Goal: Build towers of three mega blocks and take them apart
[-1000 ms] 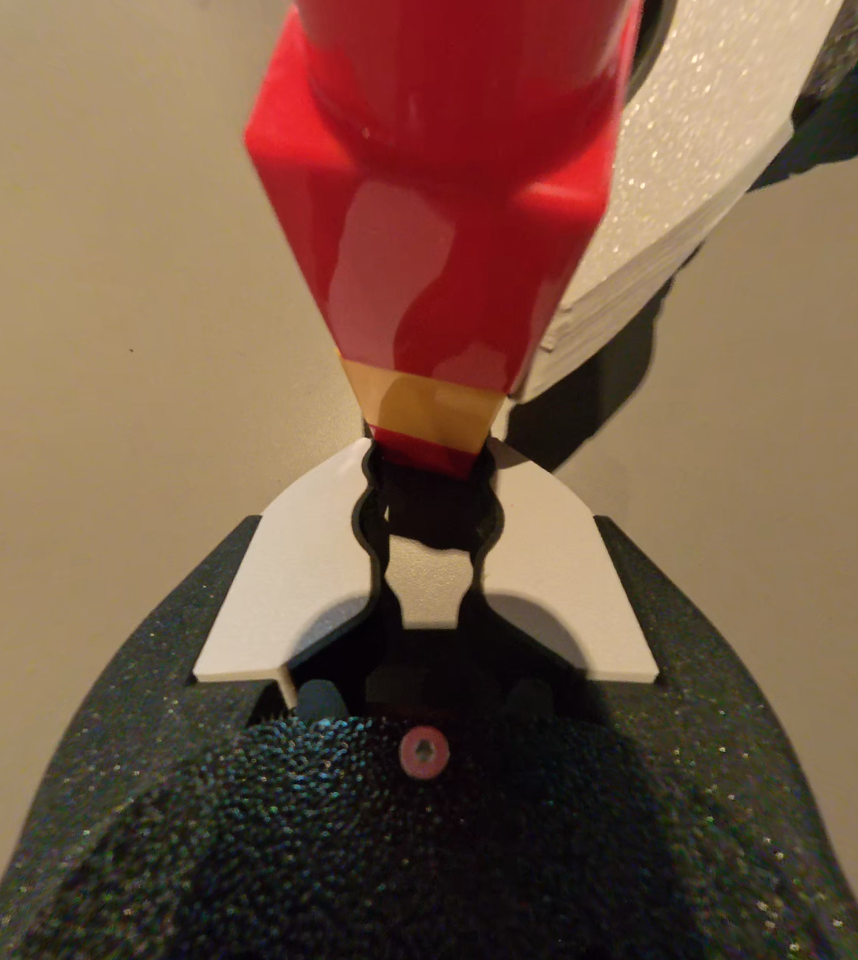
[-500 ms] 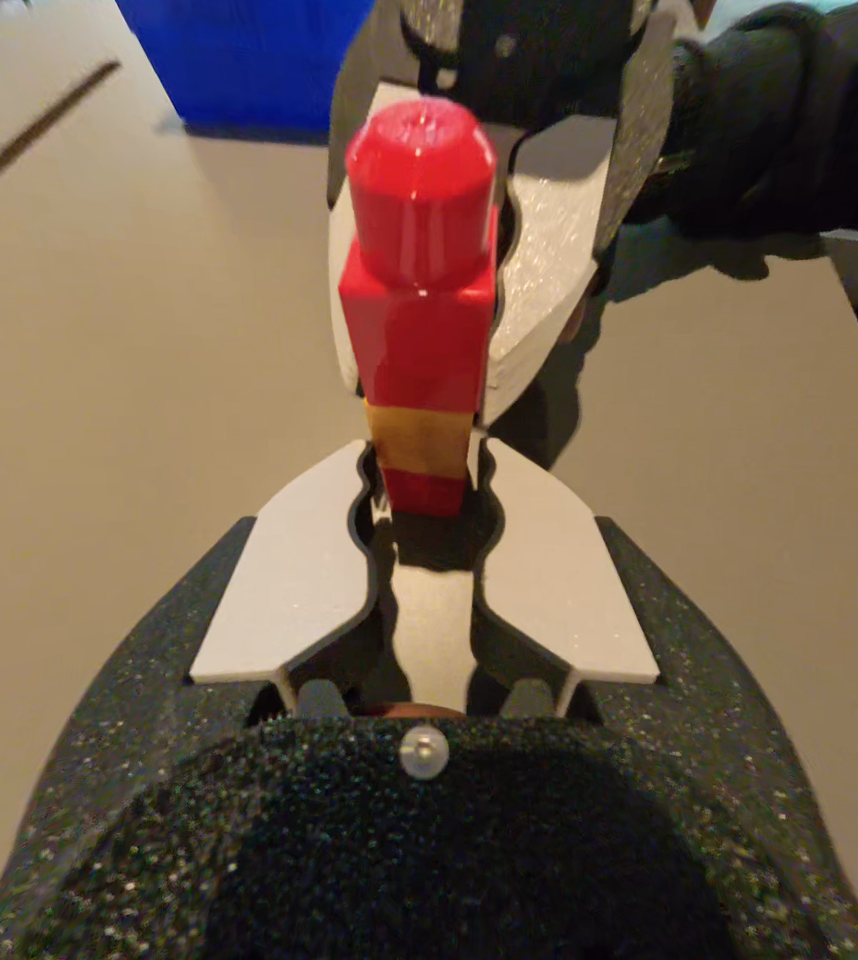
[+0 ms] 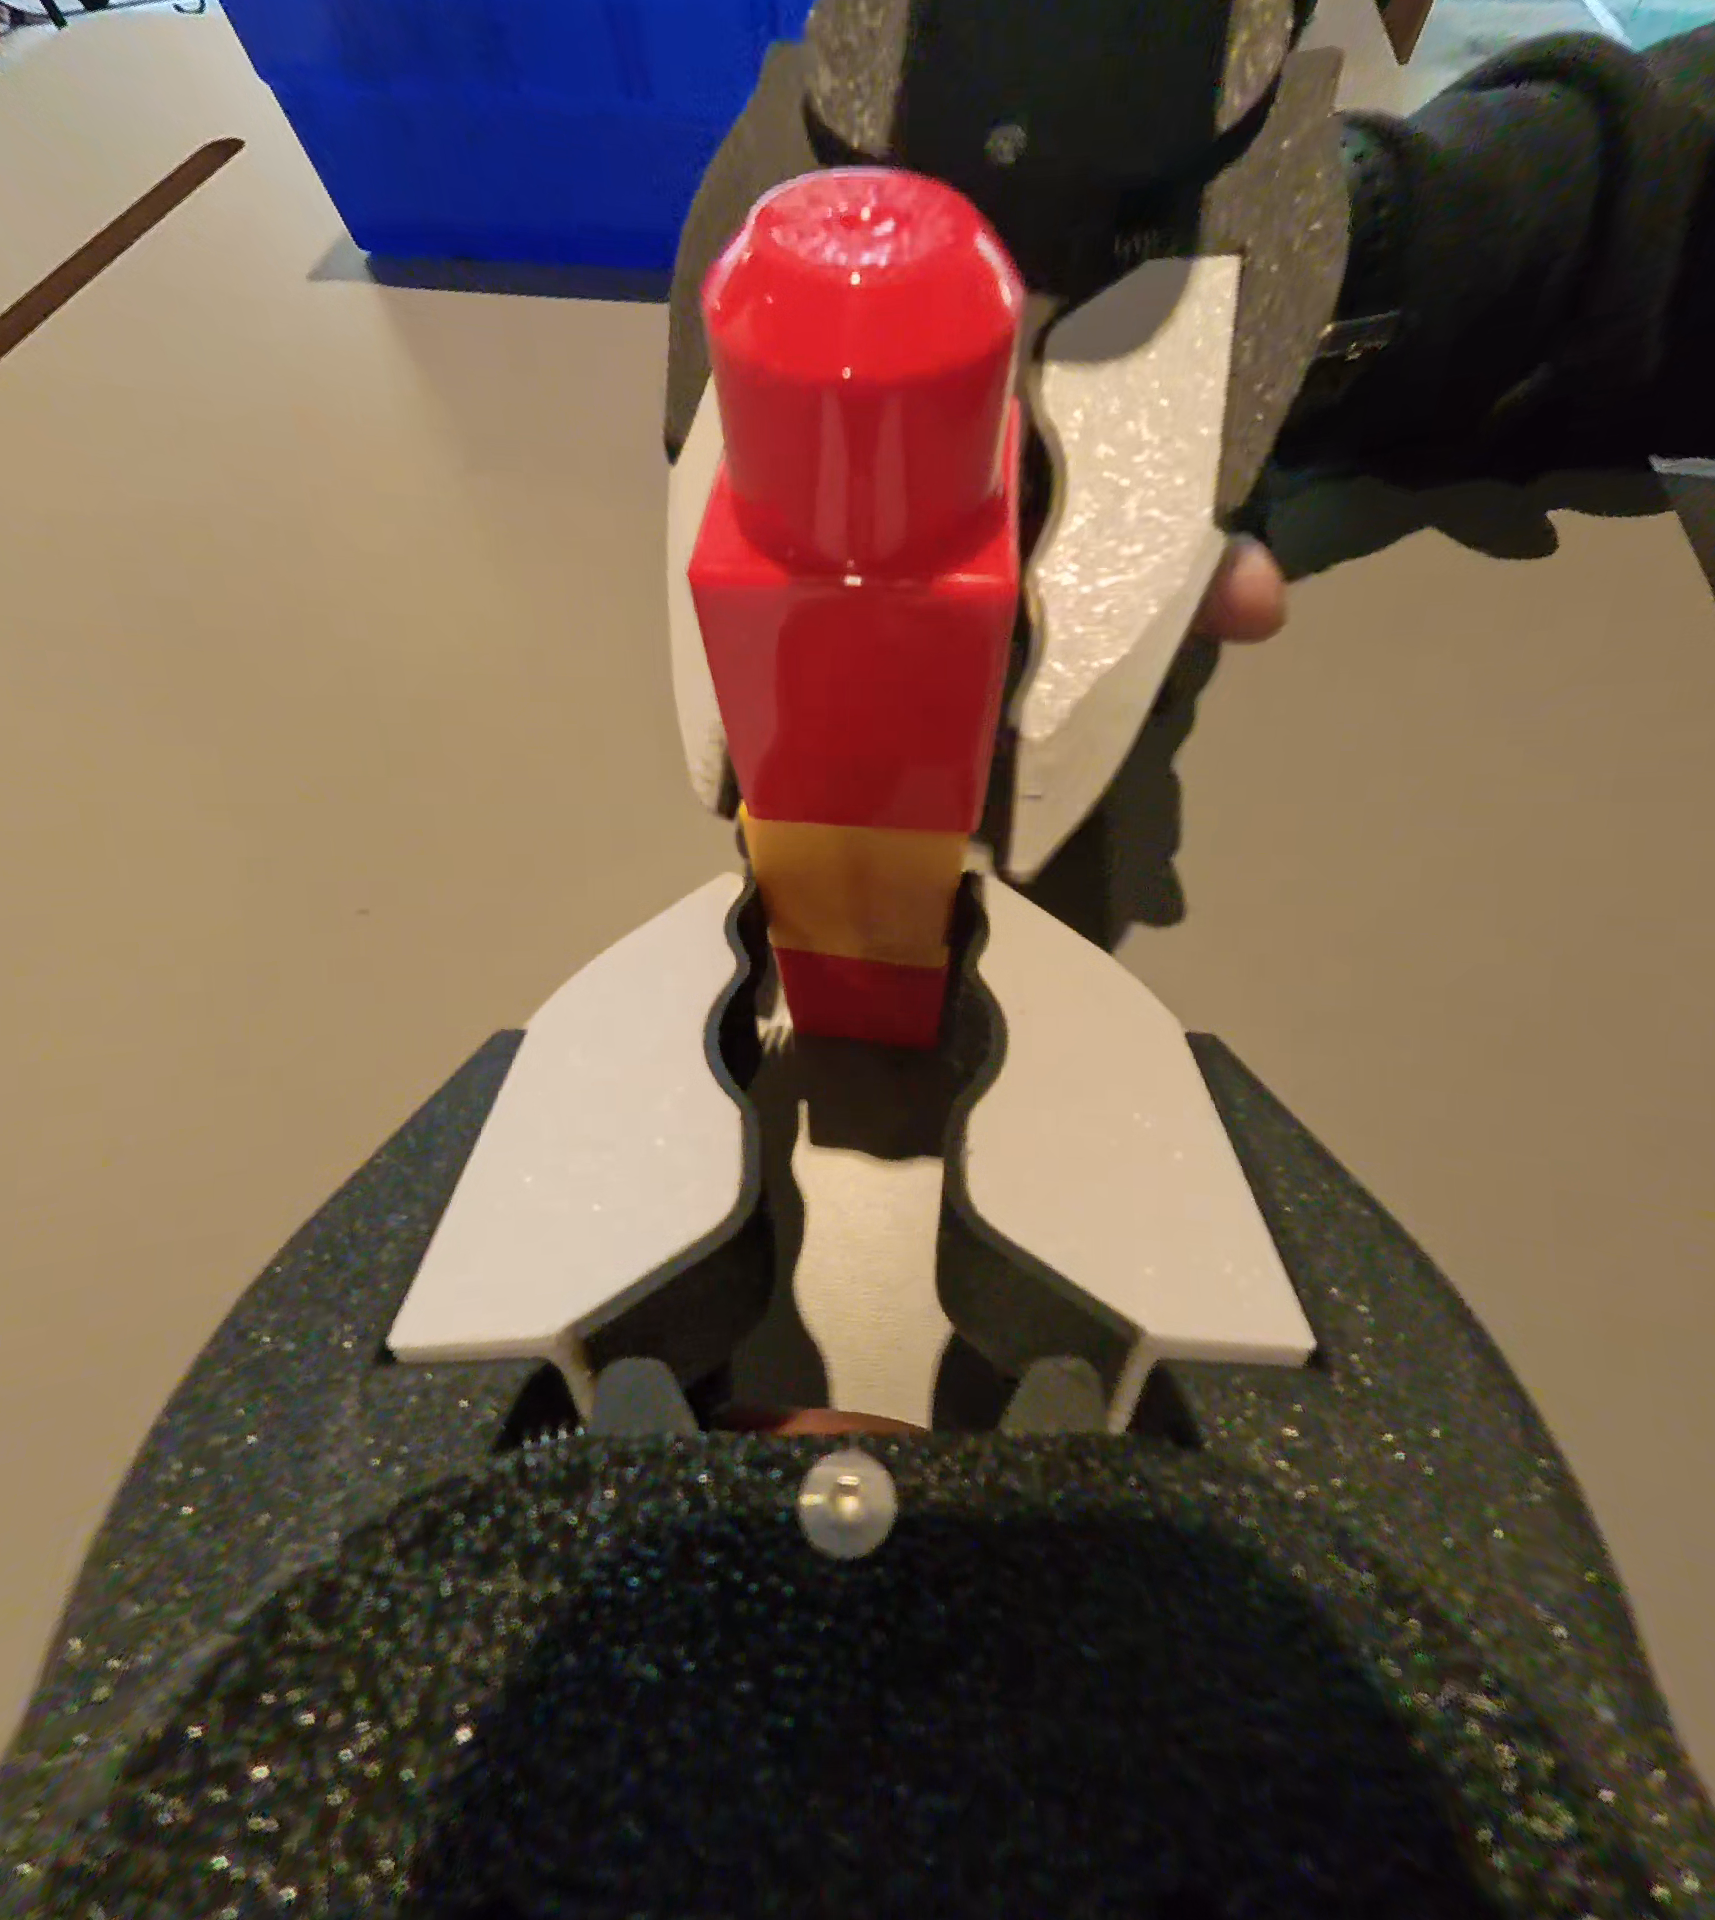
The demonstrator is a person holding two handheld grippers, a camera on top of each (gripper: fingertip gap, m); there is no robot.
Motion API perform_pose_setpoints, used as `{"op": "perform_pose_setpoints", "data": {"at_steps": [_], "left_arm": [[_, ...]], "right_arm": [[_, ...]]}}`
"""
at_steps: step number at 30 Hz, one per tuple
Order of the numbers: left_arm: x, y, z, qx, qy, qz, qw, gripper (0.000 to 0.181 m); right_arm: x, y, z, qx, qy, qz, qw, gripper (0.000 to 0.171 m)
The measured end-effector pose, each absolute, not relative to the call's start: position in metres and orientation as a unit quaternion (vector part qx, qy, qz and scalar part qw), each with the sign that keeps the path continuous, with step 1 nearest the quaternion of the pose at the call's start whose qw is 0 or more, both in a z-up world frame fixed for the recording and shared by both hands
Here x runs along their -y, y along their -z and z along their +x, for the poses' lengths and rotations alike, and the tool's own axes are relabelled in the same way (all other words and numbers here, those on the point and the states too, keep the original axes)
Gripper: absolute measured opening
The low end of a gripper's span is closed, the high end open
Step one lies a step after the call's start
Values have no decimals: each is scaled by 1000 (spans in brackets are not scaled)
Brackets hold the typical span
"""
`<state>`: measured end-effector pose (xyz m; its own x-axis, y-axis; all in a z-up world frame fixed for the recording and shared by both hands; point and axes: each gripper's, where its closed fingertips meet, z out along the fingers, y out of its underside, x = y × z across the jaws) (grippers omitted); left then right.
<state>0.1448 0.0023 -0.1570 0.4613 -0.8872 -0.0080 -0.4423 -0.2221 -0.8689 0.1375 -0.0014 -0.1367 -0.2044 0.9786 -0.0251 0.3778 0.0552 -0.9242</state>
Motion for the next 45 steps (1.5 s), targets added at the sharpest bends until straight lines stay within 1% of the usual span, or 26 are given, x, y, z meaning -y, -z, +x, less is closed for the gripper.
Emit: {"op": "perform_pose_setpoints", "data": {"at_steps": [1,2,5,8,10,11,20,35,40,45], "left_arm": [[-2,157,145,-449,257,-739,432,34],[-2,157,145,-448,256,-740,432,34],[-2,157,145,-446,255,-740,433,34],[-2,157,145,-445,253,-742,433,34],[-2,157,145,-445,251,-742,434,34],[-2,157,145,-444,251,-742,434,34],[-2,157,145,-442,249,-744,435,34],[-1,157,145,-440,249,-744,436,34],[-1,157,144,-443,246,-744,436,34],[-1,157,144,-441,247,-744,436,34]], "right_arm": [[2,135,138,640,-438,-527,348,52],[3,131,138,636,-445,-521,354,55],[6,114,137,617,-475,-503,375,57],[4,101,135,599,-482,-498,402,52],[0,101,133,593,-469,-506,414,42],[-1,101,133,591,-469,-509,414,40],[-2,103,134,584,-439,-537,421,40],[-1,104,135,589,-448,-529,415,39],[-1,131,137,614,-424,-539,390,38],[-1,132,137,617,-418,-538,394,38]]}}
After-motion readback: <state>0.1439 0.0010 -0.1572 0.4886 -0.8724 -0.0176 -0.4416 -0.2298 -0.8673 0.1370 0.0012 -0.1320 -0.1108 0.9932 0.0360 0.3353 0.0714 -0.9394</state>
